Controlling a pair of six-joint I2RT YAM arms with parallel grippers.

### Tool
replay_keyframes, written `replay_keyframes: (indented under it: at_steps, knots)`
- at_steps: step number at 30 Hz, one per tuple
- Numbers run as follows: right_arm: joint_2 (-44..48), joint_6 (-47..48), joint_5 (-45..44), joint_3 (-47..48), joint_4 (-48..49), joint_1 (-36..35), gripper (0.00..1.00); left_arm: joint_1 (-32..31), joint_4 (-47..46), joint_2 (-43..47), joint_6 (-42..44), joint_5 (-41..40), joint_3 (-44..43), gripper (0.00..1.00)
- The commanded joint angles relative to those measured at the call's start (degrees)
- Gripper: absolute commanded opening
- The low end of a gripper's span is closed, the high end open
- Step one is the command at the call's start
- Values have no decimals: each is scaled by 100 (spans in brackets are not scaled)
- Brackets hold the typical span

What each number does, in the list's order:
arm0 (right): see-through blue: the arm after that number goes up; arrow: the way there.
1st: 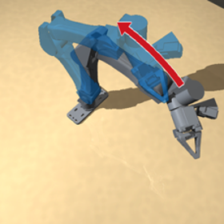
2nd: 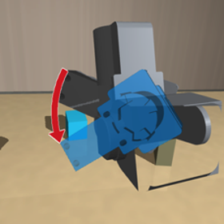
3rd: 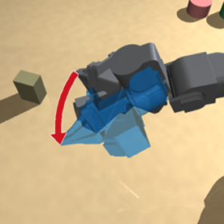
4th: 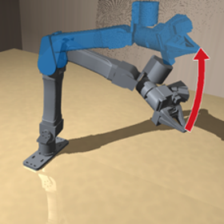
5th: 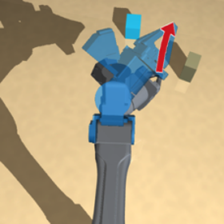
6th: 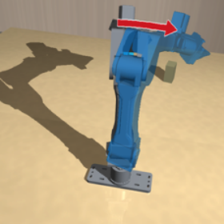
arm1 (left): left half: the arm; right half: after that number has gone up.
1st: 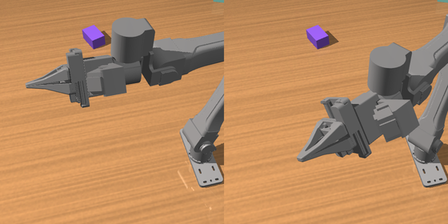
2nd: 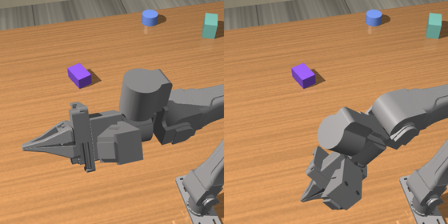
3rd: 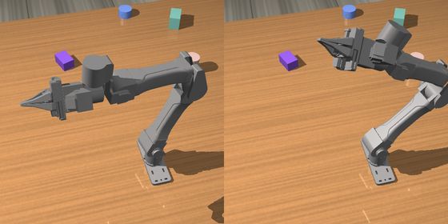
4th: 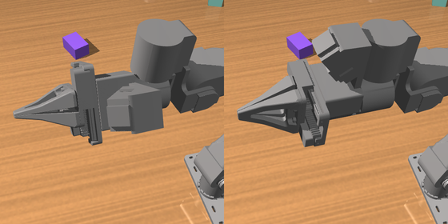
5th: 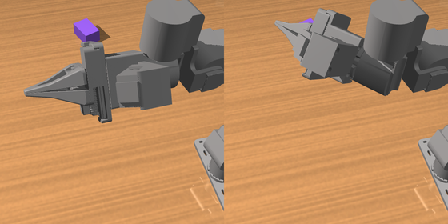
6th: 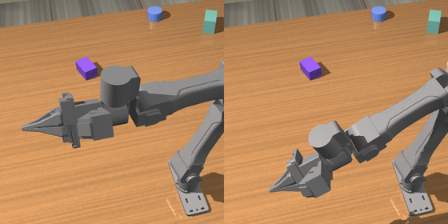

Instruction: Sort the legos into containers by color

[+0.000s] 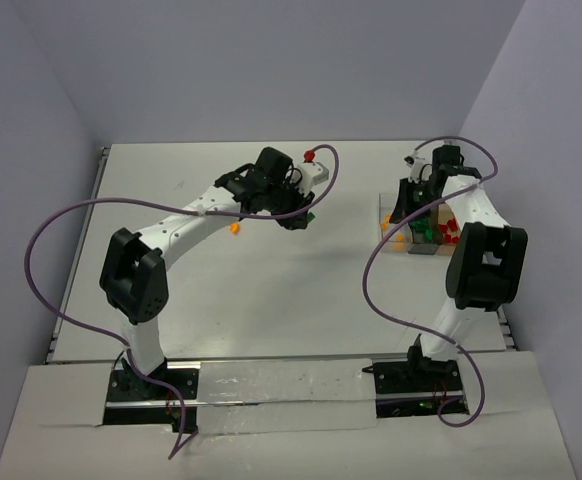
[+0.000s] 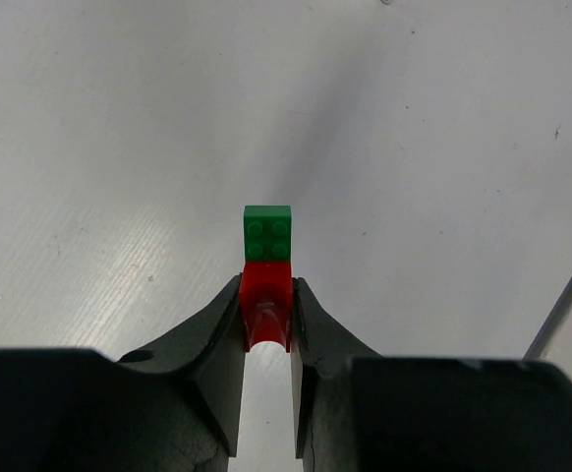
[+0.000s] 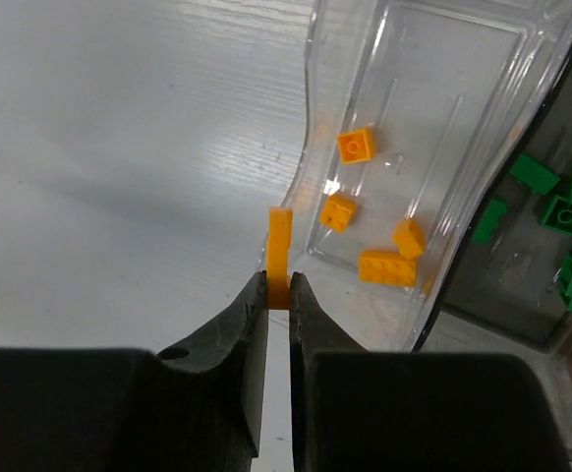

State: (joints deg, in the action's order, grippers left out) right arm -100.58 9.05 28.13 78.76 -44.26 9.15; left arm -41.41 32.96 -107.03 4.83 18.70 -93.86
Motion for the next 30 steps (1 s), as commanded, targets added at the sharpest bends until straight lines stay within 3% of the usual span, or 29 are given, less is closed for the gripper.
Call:
replay_keyframes:
  at_steps: [1, 3, 6, 9, 15, 21, 30]
  knots:
    - [-101, 70, -437, 267, -21, -18, 18, 32, -179, 358, -87, 304, -20, 0]
    - [-128, 70, -537, 276, -23, -18, 29, 52, -154, 356, -98, 376, -41, 0]
    - [-72, 83, -540, 289, -36, -18, 58, 130, -132, 371, -124, 612, -47, 0]
    - [36, 193, -343, 356, -156, -18, 71, 277, -132, 402, -187, 1130, -19, 0]
    - [324, 561, 1053, 610, -391, -27, 73, 522, -125, 467, -215, 2238, 55, 0]
    - [580, 929, 3392, 702, -647, -250, 62, 528, -81, 622, -42, 3250, 241, 0]
    - [657, 475, 4683, 543, -319, -1264, 59, 528, 11, 656, -152, 3997, 244, 0]
